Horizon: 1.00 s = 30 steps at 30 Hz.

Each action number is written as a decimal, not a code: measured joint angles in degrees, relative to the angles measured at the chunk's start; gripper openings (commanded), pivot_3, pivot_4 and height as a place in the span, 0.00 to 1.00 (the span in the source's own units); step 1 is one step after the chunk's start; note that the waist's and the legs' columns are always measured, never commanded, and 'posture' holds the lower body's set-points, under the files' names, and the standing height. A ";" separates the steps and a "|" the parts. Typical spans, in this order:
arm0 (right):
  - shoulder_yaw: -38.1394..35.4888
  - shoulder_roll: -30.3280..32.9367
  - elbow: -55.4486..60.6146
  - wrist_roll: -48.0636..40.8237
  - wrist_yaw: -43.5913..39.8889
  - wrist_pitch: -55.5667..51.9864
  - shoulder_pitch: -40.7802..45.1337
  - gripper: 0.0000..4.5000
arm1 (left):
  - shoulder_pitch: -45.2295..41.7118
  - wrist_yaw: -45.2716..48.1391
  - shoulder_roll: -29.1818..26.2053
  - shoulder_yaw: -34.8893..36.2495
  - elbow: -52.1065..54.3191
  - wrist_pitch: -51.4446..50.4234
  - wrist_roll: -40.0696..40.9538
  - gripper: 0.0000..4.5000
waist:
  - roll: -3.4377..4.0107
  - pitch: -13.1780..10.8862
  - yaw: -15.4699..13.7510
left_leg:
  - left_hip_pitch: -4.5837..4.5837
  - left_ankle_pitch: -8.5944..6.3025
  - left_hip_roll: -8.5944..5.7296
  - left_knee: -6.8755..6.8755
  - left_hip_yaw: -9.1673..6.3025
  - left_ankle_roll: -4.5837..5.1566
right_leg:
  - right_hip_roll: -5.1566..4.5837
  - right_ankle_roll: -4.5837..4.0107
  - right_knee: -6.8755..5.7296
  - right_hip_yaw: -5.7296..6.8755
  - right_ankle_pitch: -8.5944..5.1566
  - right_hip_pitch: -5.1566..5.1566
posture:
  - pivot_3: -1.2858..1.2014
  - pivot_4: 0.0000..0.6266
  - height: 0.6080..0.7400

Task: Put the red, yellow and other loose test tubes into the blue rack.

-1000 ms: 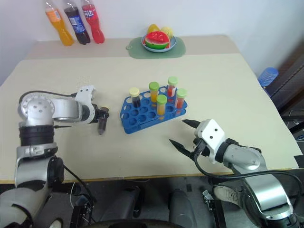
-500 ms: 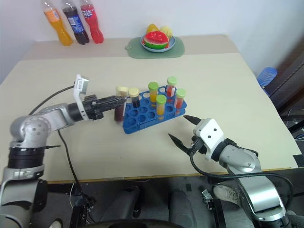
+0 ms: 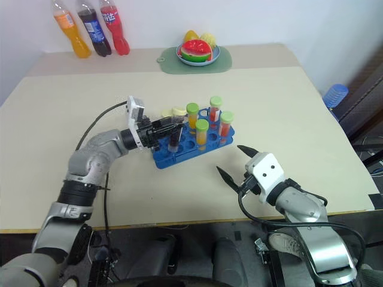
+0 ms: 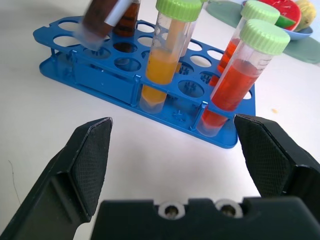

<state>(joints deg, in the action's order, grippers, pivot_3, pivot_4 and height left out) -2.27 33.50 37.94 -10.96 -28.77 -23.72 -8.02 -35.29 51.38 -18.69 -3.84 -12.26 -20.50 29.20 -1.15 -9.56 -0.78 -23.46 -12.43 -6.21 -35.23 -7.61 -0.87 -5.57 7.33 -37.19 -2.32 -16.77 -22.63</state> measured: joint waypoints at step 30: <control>-1.22 0.09 -0.04 0.02 -0.23 0.00 0.14 0.95 | 3.88 2.34 7.04 -1.81 -13.51 27.68 -11.13 0.96 | 0.21 0.21 0.00 | 0.12 -0.01 -0.02 -0.05 -0.12 0.04 | 0.02 0.03 0.00 0.14 -0.01 0.19 | 0.52 0.24 1.00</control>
<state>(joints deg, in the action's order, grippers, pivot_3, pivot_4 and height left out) -3.49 33.59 37.90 -10.93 -29.00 -23.72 -7.88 -31.41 53.72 -11.65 -5.66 -25.77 7.18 18.06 -0.94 -9.35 -0.79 -23.34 -12.44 -6.22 -35.28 -7.74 -0.83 -5.55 7.35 -37.20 -2.18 -16.78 -22.44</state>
